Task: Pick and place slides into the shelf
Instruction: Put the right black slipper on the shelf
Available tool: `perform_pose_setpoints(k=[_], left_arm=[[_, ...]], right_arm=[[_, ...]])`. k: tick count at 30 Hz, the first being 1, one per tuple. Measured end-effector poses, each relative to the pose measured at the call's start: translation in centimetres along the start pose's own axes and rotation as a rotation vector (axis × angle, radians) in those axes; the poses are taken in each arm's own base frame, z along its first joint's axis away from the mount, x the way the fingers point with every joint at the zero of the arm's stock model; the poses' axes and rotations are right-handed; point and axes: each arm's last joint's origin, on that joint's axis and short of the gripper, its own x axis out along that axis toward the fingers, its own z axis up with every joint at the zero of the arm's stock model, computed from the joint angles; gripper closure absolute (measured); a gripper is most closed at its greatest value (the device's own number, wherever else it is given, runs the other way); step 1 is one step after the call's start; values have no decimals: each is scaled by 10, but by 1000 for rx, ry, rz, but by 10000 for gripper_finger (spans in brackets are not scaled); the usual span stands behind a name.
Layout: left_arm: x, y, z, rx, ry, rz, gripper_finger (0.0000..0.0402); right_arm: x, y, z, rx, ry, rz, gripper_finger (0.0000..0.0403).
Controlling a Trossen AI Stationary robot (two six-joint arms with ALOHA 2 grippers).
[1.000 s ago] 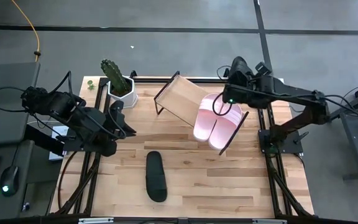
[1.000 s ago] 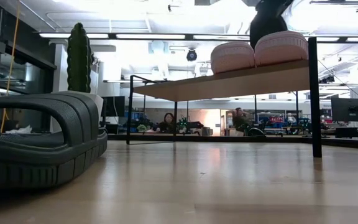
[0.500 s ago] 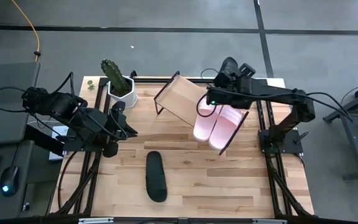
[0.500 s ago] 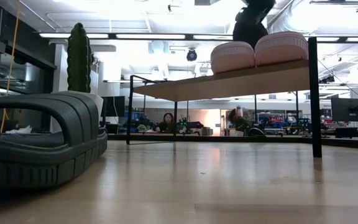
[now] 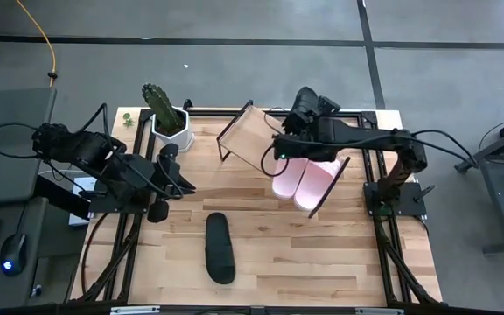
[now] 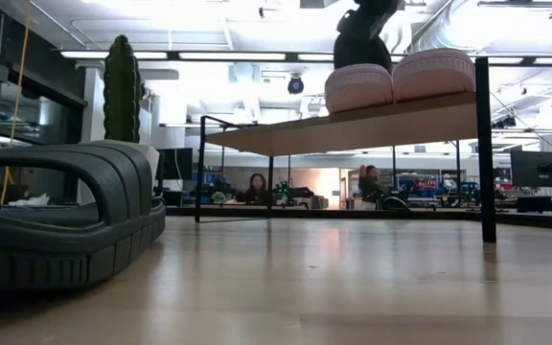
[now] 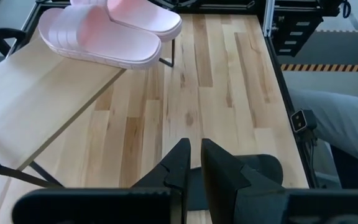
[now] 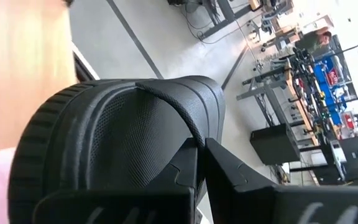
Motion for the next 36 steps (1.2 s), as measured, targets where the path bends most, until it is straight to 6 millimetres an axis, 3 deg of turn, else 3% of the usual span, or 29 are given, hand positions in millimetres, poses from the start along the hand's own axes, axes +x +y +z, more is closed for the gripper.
perform_pose_setpoints(k=[18, 36], left_arm=[[4, -1, 1, 4, 13, 3, 371], [4, -1, 1, 11, 1, 33, 371]], right_arm=[[-26, 40, 10, -44, -42, 102, 403], [-32, 54, 21, -56, -104, 197, 403]])
